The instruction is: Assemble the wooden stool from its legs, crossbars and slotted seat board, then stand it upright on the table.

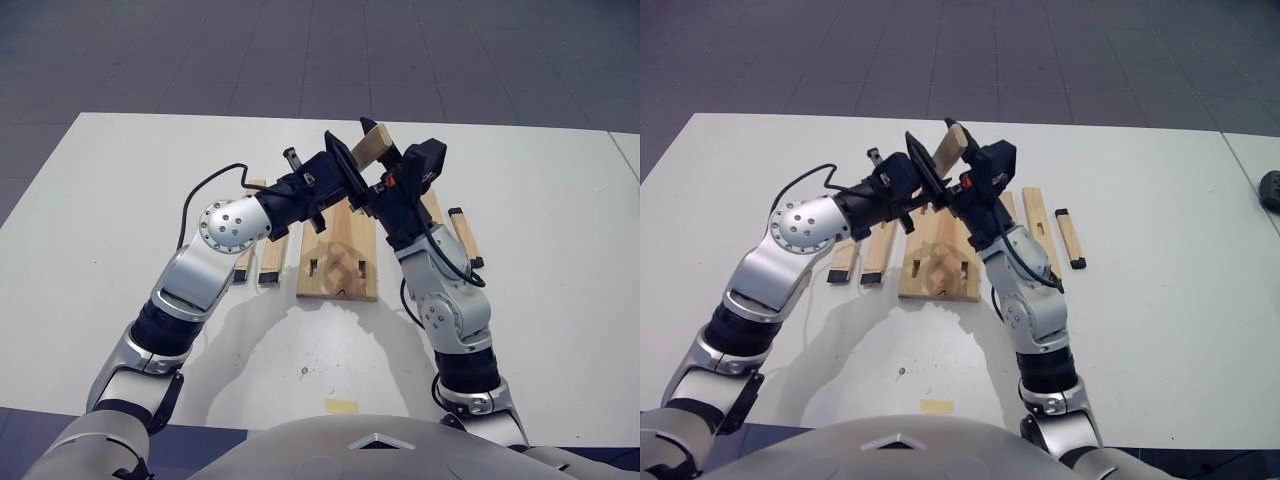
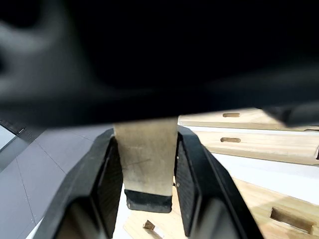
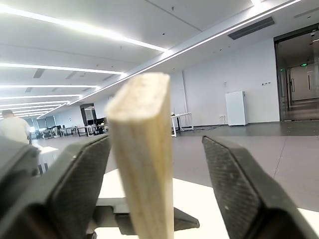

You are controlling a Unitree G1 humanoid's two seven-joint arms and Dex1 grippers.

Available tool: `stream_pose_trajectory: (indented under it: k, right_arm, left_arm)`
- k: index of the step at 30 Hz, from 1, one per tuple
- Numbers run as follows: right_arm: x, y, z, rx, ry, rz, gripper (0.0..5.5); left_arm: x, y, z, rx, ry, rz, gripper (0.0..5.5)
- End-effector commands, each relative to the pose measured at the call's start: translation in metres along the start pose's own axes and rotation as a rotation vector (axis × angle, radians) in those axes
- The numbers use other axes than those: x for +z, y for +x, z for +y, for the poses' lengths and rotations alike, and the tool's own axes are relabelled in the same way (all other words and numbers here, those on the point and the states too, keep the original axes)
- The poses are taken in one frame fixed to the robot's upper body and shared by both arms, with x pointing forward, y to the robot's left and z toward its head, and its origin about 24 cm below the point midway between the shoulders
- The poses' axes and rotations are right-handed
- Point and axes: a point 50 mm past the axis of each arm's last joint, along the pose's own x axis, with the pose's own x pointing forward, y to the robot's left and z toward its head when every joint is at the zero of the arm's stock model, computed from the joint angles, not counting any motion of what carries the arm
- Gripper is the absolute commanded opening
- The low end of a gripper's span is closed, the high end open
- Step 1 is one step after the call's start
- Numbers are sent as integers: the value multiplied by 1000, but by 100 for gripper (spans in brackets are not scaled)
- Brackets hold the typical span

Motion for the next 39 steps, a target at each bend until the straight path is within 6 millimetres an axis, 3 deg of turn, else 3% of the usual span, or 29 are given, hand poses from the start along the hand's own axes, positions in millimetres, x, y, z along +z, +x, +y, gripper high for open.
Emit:
stream_pose_trajectory:
  k: [1,13,20,23,26,29,32,36,39]
  right_arm:
    - [6,-6,2,-12,21,-55,254]
    - [6,-8,-1,-46,8,-50,51]
    - [8,-6,-4,-69,31,-69,43]
    - [13,-7,-15,-128,11,-91,42]
    - [20,-15,-46,-283,-26,-100,42]
    - [24,-36,-83,-453,-45,-58,42]
    - [18,-60,-106,-532,-19,66,42]
    - [2,-84,-117,-577,110,189,42]
    - [-8,-90,-115,-560,189,219,42]
  left_arm:
    - [-5,-1,1,7,-5,24,132]
    - [-5,-2,-1,14,-10,27,132]
    - [-5,-1,-4,3,6,30,132]
    - [-5,-2,-1,14,-5,27,195]
    - [-11,-7,13,79,-14,60,242]
    - [-16,-17,30,158,-50,78,284]
    - [-18,-29,54,306,-107,76,330]
    - [-20,-40,84,526,-224,58,387]
    - [-24,-40,87,576,-261,70,440]
